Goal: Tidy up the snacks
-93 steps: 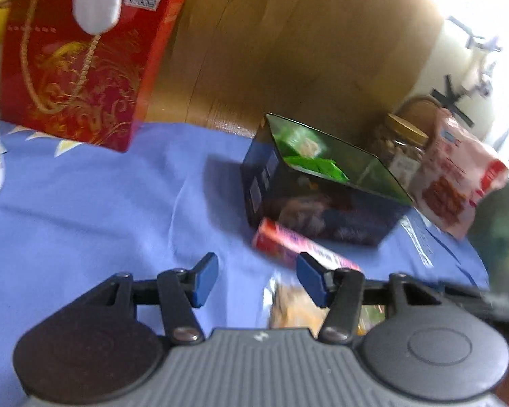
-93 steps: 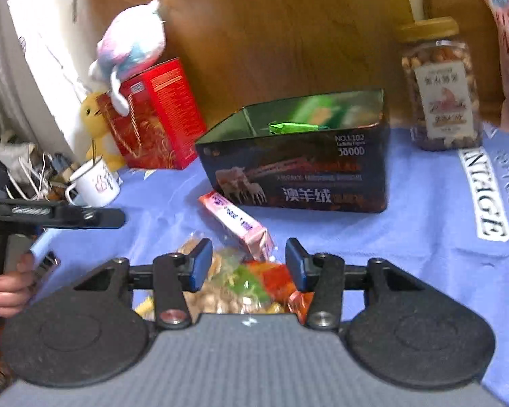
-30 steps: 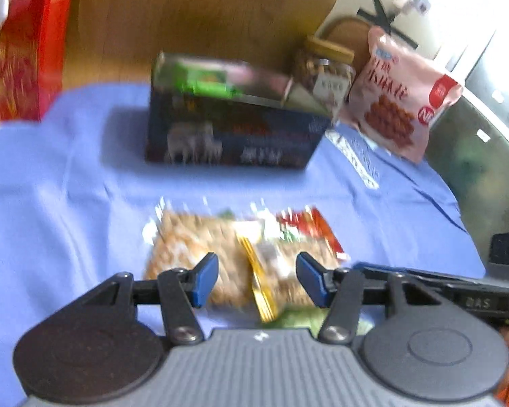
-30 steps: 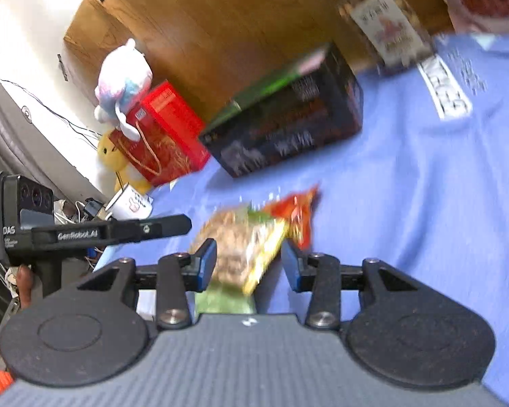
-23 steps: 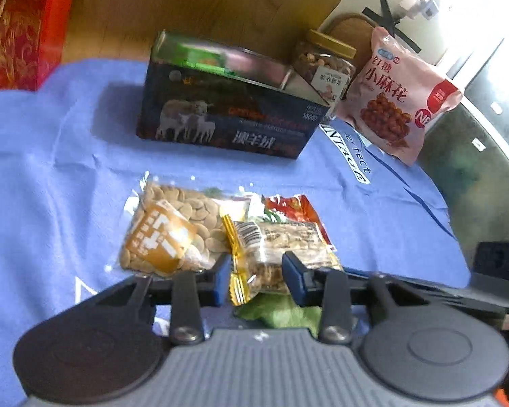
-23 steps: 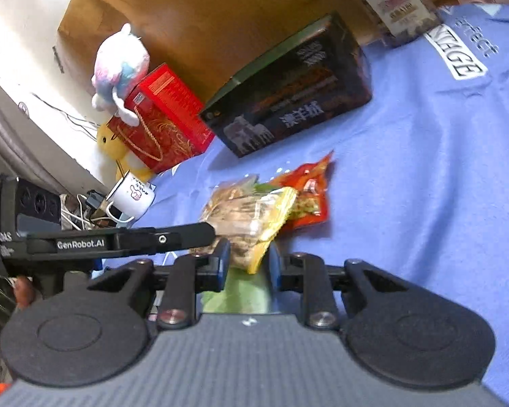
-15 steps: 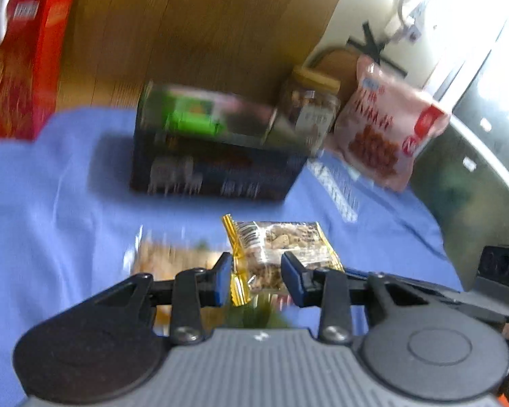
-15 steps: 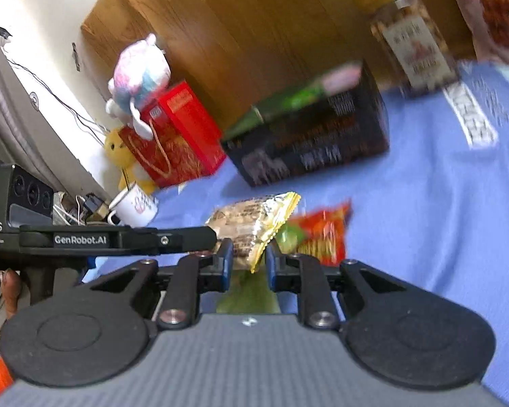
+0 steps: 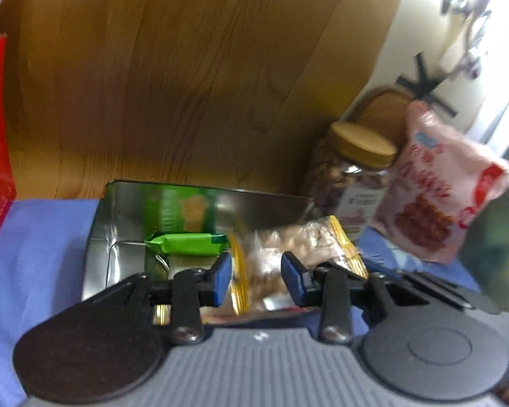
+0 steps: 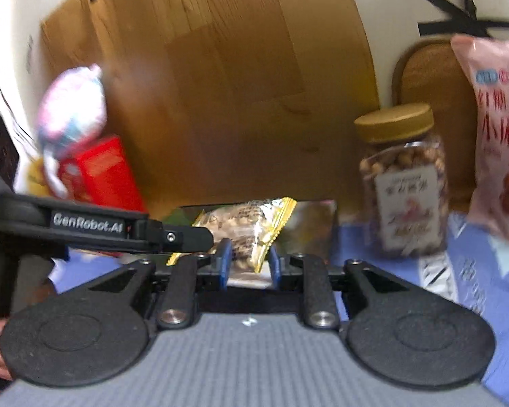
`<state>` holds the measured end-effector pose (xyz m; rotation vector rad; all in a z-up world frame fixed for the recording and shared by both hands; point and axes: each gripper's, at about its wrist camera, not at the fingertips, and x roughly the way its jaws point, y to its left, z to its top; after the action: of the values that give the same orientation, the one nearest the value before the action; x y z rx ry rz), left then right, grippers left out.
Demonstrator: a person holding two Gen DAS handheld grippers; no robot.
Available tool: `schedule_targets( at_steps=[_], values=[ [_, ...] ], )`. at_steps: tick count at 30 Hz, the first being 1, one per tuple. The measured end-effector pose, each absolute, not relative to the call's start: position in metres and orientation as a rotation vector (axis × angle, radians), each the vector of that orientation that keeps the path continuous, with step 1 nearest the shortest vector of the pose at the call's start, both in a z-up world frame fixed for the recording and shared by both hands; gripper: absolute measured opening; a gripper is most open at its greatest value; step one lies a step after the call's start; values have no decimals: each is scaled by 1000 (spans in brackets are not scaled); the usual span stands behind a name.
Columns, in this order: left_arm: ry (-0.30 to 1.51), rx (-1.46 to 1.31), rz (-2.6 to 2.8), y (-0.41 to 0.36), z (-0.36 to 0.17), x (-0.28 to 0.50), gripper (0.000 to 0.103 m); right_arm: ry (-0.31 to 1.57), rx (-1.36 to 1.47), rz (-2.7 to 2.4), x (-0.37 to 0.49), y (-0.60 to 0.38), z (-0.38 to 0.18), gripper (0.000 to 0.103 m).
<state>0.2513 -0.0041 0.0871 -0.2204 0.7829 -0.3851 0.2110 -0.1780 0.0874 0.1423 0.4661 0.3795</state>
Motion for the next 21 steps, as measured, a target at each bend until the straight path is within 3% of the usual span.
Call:
schedule_targets(
  at_steps=[4,7,11,18,21],
  values=[
    [792,-190,-358,-6,79,254,41,423,48,285,212,-172,81,47],
    [763,-202,-398,4,88,231,41,391,78,271,197,-181,86,47],
    [733,-196,-418,29,98,189,49,409,205,323,164,-200,87,47],
    [849,-231,-402,65,69,137,49,656,422,418,124,-224,40,45],
    [900,-235,-370,66,49,124,48,742,516,434,122,-221,17,34]
  ],
)
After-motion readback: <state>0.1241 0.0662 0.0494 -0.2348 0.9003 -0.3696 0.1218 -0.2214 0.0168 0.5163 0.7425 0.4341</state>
